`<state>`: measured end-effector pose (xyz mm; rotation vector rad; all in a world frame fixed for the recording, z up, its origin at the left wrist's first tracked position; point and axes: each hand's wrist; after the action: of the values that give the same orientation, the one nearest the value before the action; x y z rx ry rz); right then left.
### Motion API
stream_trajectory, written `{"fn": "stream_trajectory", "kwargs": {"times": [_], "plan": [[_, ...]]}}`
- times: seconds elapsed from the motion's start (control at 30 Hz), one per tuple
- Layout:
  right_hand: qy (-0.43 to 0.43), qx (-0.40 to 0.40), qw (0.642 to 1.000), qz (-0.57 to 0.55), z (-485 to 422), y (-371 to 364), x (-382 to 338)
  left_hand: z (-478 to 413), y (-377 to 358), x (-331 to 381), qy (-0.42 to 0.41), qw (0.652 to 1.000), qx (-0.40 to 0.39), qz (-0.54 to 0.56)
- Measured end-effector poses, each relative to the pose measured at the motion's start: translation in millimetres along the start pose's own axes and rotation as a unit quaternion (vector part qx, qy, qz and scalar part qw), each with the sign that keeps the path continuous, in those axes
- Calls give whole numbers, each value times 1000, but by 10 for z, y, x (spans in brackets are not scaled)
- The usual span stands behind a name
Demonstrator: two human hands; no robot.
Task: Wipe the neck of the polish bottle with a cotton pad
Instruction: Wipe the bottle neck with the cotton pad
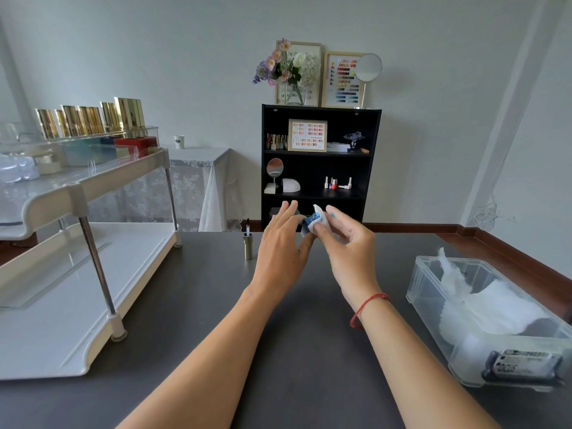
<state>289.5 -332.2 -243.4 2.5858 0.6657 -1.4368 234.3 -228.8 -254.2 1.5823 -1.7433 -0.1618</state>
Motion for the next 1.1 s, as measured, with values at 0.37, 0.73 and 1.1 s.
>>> {"fn": "stream_trajectory", "kwargs": {"times": [0.37, 0.73, 1.1], "plan": [[12, -37, 997, 66, 17, -12, 6, 25, 17, 27, -7, 1000, -17, 4], [25, -33, 997, 70, 33, -50, 35, 7, 38, 14, 1, 999, -29, -12], [-40, -48, 983, 170, 62, -3, 113, 51, -31, -37, 76, 986, -146, -18]]}}
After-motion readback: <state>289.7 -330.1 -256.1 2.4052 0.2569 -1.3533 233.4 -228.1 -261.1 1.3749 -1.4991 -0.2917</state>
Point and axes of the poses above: each hand's wrist, its own z-axis away from the middle knuckle, its own y-axis out of the back of the hand, x = y × z, and after that the axes turned 8 degrees about -z, right-handed
